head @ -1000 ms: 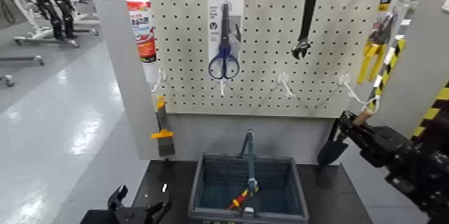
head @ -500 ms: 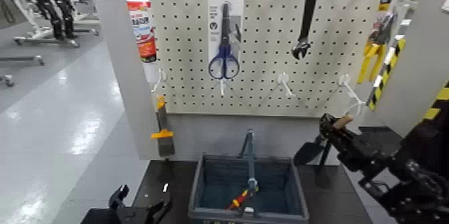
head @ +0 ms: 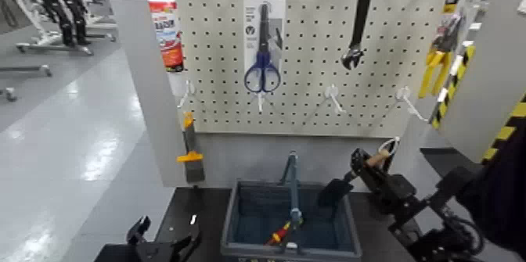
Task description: Put the tool with the wooden handle into the crate.
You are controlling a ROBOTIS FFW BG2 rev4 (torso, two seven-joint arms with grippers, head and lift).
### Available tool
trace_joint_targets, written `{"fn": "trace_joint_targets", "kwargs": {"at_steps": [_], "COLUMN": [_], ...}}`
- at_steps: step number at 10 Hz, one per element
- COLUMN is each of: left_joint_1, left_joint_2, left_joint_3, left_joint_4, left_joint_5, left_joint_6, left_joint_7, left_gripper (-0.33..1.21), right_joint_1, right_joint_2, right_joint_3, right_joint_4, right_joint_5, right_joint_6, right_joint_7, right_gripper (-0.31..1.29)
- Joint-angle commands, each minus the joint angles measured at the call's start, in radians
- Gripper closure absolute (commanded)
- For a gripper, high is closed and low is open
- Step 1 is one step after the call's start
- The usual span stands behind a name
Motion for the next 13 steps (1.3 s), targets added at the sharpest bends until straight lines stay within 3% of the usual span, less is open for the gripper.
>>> {"fn": "trace_joint_targets", "kwargs": {"at_steps": [1,4,8,10,12,13], "left_joint_1": [0.001,0.001,0.003,0.003,0.005,0.005], "left_joint_2": [0.0,0.0,0.0,0.002,0.0,0.002], "left_joint_3": [0.0,0.0,0.0,0.002,0.003,0.003], "left_joint_4": [-0.002,-0.002,-0.003,-0.003,-0.005,-0.005], "left_joint_5": [0.0,0.002,0.003,0.005,0.008,0.009], "left_joint_6": [0.0,0.0,0.0,0.0,0.0,0.0], "left_joint_7": [0.0,0.0,0.0,0.0,0.0,0.0], "left_gripper": [0.11,0.11,0.11,0.11,0.11,0.11], "right_joint_1": [-0.018,-0.035,-0.041,-0.043,-0.041,-0.037], "right_joint_2": [0.003,0.009,0.009,0.009,0.009,0.009], "right_joint_3": [0.059,0.129,0.152,0.16,0.154,0.149], "right_joint_4": [0.068,0.123,0.151,0.151,0.146,0.139], "right_joint_5": [-0.05,-0.09,-0.122,-0.133,-0.144,-0.144], "right_joint_6": [0.017,0.014,0.057,0.083,0.088,0.078], "right_joint_7": [-0.01,-0.029,-0.053,-0.058,-0.061,-0.067], "right_gripper": [1.22,1.22,1.22,1.13,0.38,0.17]}}
